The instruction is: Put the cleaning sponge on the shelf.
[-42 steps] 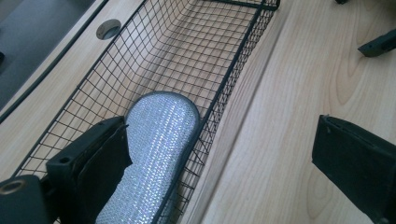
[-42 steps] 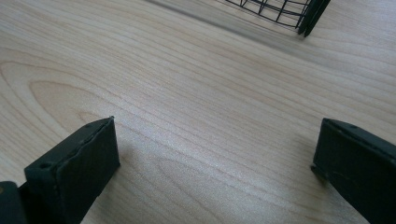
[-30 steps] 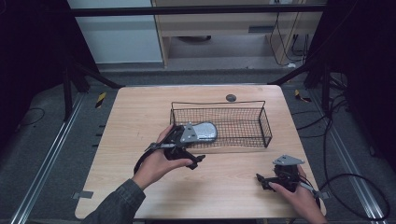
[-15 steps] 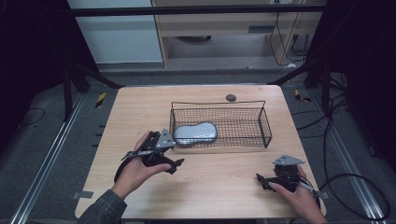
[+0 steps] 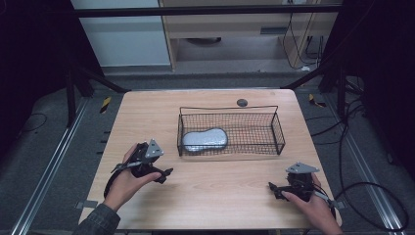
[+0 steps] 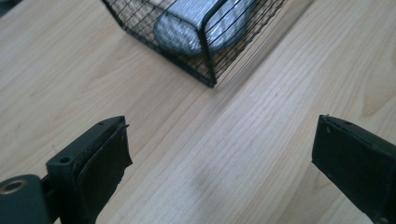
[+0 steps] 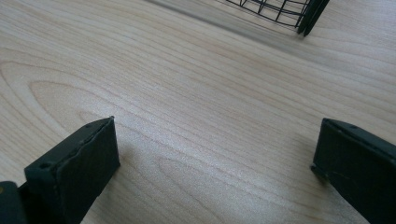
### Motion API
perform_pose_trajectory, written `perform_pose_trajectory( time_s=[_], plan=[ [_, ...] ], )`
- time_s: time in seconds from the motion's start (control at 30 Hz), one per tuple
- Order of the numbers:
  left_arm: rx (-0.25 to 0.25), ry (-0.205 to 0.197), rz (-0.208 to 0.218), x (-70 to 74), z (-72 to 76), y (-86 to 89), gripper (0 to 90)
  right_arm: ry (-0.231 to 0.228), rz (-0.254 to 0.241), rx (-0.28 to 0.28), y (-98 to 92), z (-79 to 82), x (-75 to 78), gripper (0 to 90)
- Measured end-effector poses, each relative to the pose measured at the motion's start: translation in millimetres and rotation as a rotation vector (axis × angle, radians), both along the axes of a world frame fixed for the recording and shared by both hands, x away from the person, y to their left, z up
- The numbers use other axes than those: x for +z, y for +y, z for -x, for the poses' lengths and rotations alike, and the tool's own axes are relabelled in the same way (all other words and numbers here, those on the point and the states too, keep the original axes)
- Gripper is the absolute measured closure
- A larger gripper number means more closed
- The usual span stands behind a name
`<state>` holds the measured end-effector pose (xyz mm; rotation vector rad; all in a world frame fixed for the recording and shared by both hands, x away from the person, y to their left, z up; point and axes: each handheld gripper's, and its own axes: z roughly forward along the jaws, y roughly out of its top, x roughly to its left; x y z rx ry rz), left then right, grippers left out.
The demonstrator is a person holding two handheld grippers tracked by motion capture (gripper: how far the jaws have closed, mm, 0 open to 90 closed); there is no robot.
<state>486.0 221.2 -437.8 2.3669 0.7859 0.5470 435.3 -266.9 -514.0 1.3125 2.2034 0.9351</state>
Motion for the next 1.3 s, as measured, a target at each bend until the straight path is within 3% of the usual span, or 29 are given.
perform_pose_trajectory(
  time_s=[0.37,0.67,1.0,1.3],
  plan=[
    [0.095,0.047,-0.015,-27.9,-19.0,27.9,3.6,0.000,-0.002,0.001,0.0,0.0,0.0,0.3],
    [0.166,0.080,0.018,-43.8,-38.3,44.3,3.6,0.000,-0.002,0.001,0.0,0.0,0.1,0.3],
    [0.218,0.112,0.122,-61.9,-53.9,53.1,3.5,0.000,-0.002,0.001,0.0,0.0,0.1,0.3],
    [0.227,0.053,0.186,-70.1,-58.0,55.8,0.0,0.000,-0.002,0.001,0.0,0.0,0.1,0.3]
  ],
)
